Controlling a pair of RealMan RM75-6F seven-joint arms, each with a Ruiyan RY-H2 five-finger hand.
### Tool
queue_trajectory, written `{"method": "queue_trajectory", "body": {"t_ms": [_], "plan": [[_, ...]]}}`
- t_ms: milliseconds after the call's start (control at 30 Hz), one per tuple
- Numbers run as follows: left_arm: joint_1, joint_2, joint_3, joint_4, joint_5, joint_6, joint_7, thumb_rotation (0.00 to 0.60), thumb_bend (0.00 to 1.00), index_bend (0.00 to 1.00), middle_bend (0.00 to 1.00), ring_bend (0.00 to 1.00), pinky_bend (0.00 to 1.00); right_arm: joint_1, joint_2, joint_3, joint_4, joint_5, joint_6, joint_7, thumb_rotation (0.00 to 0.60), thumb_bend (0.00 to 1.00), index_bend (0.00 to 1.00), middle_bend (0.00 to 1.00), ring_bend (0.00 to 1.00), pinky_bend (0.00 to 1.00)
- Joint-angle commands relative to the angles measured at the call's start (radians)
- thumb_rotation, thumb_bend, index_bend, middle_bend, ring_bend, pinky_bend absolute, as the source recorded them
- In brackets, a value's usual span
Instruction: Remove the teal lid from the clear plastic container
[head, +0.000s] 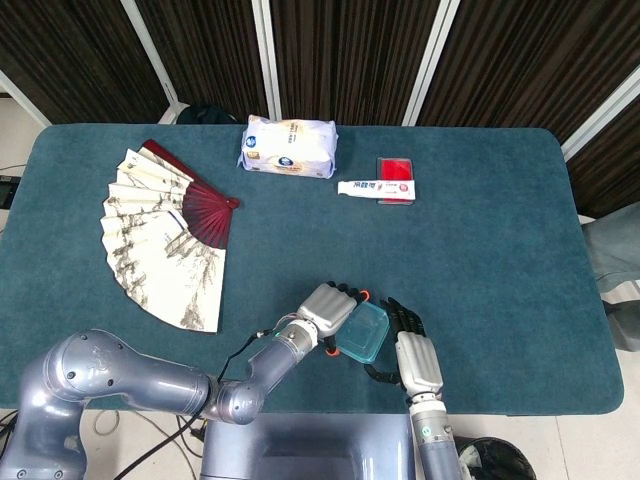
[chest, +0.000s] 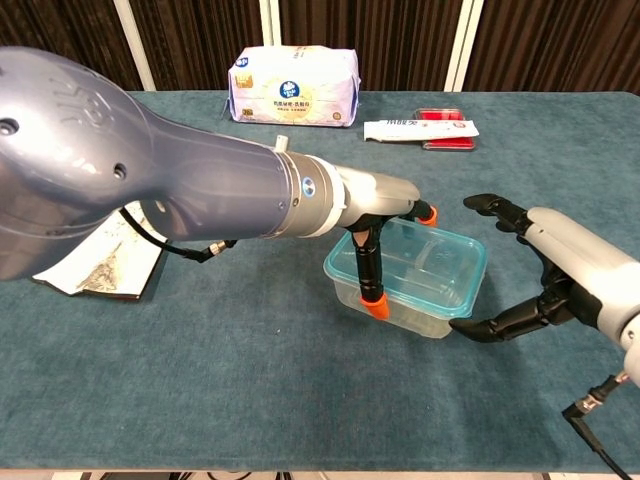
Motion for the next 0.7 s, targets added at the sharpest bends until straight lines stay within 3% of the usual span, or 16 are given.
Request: {"method": "queue_trajectory", "body": {"t_ms": [33,567,700], "plan": [[0.0,0.0,0.001,0.001,0.0,0.001,0.001,0.6,0.08,0.14,0.3,0.29,0.48,0.001,0.001,0.0,-0.001,0.001,0.001,-0.001,0.6,0.29,0.0,0.0,0.0,0.0],[-0.002,-0.004,0.001,-0.002,0.0,-0.006,0.002,0.6,0.08,0.15,0.3,0.3,0.48,0.002,-0.005,0.001,-0.005,0.018,0.007,0.006,0.6,0.29,0.0,0.0,0.0,0.0],[-0.011,0.01,0.008,-0.01,-0.013,-0.036,0.01,0.6,0.08,0.15,0.3,0.3,0.47,0.0,-0.018,0.006,0.021,-0.027,0.02,0.06,0.6,0.29,0.0,0.0,0.0,0.0]]}}
